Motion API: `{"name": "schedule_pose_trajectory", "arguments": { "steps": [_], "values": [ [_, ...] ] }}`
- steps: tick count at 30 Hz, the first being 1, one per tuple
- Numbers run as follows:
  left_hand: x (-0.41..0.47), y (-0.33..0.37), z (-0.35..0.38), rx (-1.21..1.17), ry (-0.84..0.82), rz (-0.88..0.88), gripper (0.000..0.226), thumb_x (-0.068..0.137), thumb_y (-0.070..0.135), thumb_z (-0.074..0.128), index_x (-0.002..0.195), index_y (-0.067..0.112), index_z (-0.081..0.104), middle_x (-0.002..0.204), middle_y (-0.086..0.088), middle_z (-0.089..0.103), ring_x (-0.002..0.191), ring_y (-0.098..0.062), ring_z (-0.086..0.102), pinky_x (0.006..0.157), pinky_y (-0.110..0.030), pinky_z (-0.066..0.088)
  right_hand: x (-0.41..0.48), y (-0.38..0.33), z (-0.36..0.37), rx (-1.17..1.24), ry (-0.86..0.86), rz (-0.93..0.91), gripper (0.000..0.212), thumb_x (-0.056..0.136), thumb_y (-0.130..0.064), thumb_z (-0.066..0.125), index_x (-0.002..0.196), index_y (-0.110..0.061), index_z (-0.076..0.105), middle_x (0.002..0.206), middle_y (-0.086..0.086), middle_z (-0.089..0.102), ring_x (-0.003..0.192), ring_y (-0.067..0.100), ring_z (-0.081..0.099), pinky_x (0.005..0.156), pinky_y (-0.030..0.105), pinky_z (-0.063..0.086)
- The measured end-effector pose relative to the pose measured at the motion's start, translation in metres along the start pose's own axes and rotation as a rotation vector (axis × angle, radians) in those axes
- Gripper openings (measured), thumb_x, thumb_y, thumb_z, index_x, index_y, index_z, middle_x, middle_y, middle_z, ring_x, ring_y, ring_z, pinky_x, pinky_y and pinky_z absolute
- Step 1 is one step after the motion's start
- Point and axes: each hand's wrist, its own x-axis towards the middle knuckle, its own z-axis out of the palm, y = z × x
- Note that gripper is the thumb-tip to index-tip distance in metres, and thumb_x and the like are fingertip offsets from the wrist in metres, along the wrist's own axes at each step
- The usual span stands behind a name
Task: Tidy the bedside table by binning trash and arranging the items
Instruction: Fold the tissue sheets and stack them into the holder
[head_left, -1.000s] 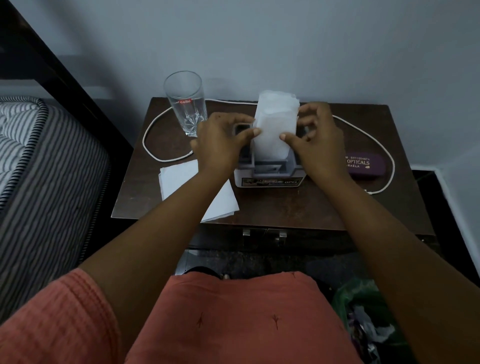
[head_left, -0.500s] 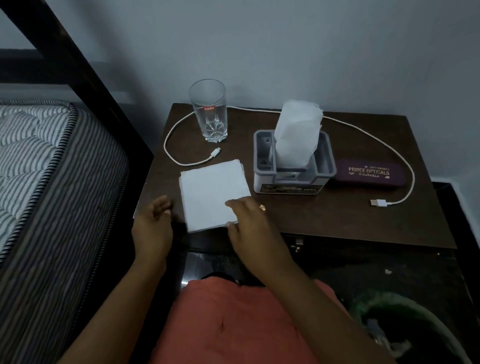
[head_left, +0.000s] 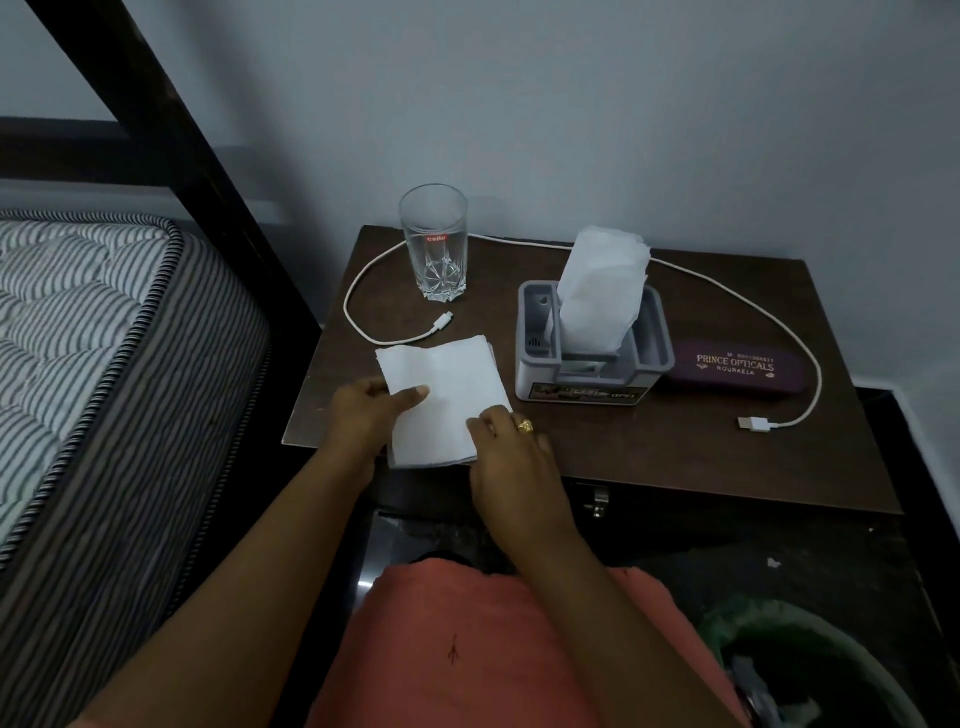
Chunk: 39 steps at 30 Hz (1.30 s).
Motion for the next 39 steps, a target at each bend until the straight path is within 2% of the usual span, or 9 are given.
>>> {"name": "schedule_pose_trajectory", "arguments": {
  "steps": [4,9,12,15,19,23,27,31,39],
  "values": [
    [-0.003,0.005,0.0,-0.106,0.015,0.007,0.047,0.076,0.012,0.076,0.118,0.004,0.058,0.108,-0.012,0.067,0.086,-0.025,0.064,0.062,-0.03,0.052,-0.015,-0.007,-0.022,0.389,0.11,0.222,0.028,0.088,-0.009,0.055,0.115,-0.013,0.058,0.119,0.001,0.054,0.107,0.019,0.052,0.088,0.025,0.045],
    [-0.034,0.025,-0.001,-0.559,-0.246,-0.208,0.041,0.087,0.015,0.062,0.124,-0.001,0.055,0.122,-0.014,0.063,0.094,-0.02,0.065,0.063,-0.026,0.06,-0.042,-0.029,-0.065,1.629,-0.143,1.024,0.036,0.085,-0.043,0.056,0.101,-0.012,0.058,0.1,0.01,0.066,0.09,0.021,0.065,0.076,0.027,0.051],
    [-0.074,0.03,-0.002,-0.693,-0.319,-0.208,0.038,0.089,0.018,0.059,0.123,0.001,0.057,0.119,-0.017,0.065,0.093,-0.019,0.068,0.066,-0.028,0.06,-0.058,-0.046,-0.075,2.152,-0.349,1.067,0.066,0.075,-0.056,0.055,0.115,-0.004,0.056,0.115,0.019,0.066,0.102,0.027,0.066,0.088,0.035,0.05],
    [-0.117,0.024,-0.007,-0.722,-0.347,-0.153,0.038,0.087,0.023,0.059,0.12,0.005,0.06,0.113,-0.016,0.07,0.095,-0.021,0.071,0.079,-0.035,0.059,-0.059,-0.054,-0.087,2.383,-0.186,0.957,0.062,0.079,-0.046,0.058,0.124,-0.004,0.055,0.118,0.017,0.066,0.111,0.027,0.063,0.09,0.036,0.053],
    [-0.162,0.009,-0.014,-0.727,-0.389,-0.017,0.04,0.082,0.025,0.058,0.12,0.011,0.062,0.121,-0.015,0.066,0.114,-0.028,0.062,0.098,-0.046,0.049,-0.06,-0.054,-0.107,2.161,0.028,0.864,0.035,0.085,-0.015,0.059,0.118,-0.005,0.059,0.109,0.016,0.07,0.092,0.023,0.071,0.062,0.033,0.059],
    [-0.18,-0.005,-0.03,-0.866,-0.611,0.006,0.074,0.073,0.053,0.07,0.134,0.015,0.051,0.137,-0.011,0.055,0.127,-0.024,0.053,0.104,-0.041,0.042,-0.073,-0.045,-0.128,1.89,0.008,0.705,0.03,0.082,-0.009,0.06,0.112,-0.006,0.064,0.107,0.012,0.071,0.099,0.025,0.068,0.087,0.043,0.055],
    [-0.185,0.006,-0.056,-0.827,-0.703,-0.055,0.092,0.073,0.08,0.041,0.137,0.014,0.048,0.141,-0.013,0.051,0.131,-0.027,0.048,0.108,-0.045,0.036,-0.087,-0.031,-0.158,1.724,-0.175,0.5,0.032,0.081,-0.012,0.06,0.112,-0.005,0.064,0.108,0.013,0.071,0.1,0.026,0.068,0.086,0.04,0.055],
    [-0.194,0.027,-0.064,-0.491,-0.548,0.091,0.045,0.08,0.046,0.047,0.119,0.028,0.062,0.107,-0.004,0.073,0.097,-0.019,0.07,0.072,-0.027,0.059,-0.099,-0.022,-0.178,1.543,-0.319,0.43,0.028,0.083,-0.011,0.062,0.111,-0.009,0.066,0.107,0.01,0.072,0.101,0.025,0.068,0.095,0.043,0.05],
    [-0.215,0.036,-0.062,-0.273,-0.332,0.369,0.025,0.08,0.001,0.064,0.1,0.014,0.073,0.093,-0.01,0.076,0.081,-0.02,0.072,0.065,-0.022,0.059,-0.112,-0.023,-0.194,1.43,-0.164,0.398,0.048,0.08,-0.013,0.065,0.125,-0.021,0.052,0.106,0.006,0.072,0.099,0.025,0.069,0.092,0.047,0.051]
  ]
}}
